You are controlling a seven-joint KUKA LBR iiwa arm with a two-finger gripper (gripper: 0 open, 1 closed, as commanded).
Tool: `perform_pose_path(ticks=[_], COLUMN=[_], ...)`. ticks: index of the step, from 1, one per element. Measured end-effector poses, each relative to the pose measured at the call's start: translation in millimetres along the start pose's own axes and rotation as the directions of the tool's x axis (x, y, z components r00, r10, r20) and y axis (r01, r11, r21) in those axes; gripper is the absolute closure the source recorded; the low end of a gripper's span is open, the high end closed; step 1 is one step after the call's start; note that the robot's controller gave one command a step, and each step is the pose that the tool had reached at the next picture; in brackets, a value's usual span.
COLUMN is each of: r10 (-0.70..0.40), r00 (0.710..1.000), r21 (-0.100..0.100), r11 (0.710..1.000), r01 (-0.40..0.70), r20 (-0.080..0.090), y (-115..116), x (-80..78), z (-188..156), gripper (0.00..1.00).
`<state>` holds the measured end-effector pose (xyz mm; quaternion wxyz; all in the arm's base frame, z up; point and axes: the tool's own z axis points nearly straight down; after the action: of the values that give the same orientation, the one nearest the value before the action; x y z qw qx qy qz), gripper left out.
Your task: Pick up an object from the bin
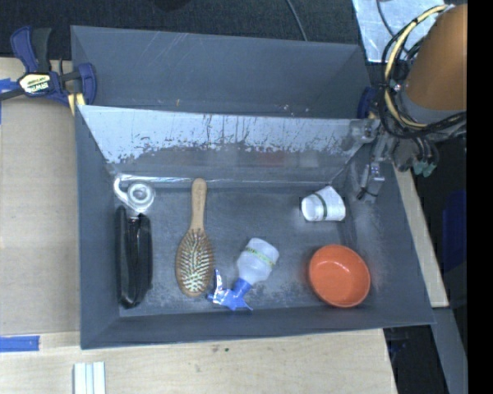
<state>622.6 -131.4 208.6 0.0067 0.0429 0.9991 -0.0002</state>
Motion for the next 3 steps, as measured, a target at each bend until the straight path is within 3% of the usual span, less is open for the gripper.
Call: perform_pose_path(ticks=[1,2,3], r10=[-0.108,-0.001,-0.001], r00=[0.994,1.0,1.0], r21=[-0.001,0.003,0.003], r11=[0.994,1.0,1.0], r01=[0.108,0.001,0.001], r20=[-0.005,0.019,0.019], y=[10.4,27.0,27.0], x=[41.8,21.1,21.1], z=[82.1,52.7,52.7], gripper=[0.0,1.0,1.0])
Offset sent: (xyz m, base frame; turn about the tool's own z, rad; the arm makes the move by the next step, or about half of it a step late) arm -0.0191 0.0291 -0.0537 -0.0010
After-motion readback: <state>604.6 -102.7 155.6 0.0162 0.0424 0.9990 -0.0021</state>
